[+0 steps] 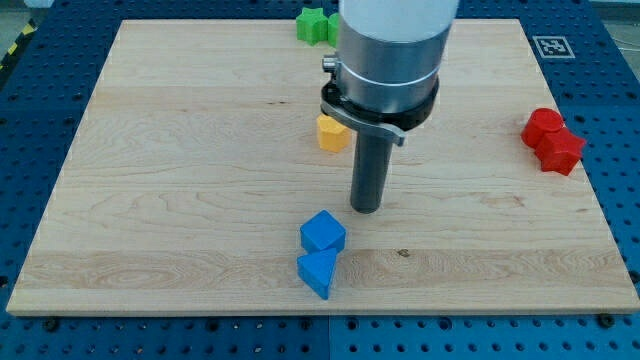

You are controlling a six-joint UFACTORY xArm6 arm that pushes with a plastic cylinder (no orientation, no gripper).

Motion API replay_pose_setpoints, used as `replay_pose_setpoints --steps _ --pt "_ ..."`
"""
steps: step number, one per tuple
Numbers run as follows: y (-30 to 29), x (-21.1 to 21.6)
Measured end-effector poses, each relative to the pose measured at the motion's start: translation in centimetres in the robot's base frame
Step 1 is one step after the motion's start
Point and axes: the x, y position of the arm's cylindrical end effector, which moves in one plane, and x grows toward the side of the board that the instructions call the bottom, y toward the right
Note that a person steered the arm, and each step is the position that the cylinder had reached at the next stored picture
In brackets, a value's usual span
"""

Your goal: Push the yellow hexagon into the yellow heart

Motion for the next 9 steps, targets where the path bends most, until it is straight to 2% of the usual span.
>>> replay_pose_setpoints --steps 2,4,7,9 --pt "-0.2 -0.1" --pt "-0.2 -2.2" --pt "-5.7 -2.3" --pt "-5.7 -4.2"
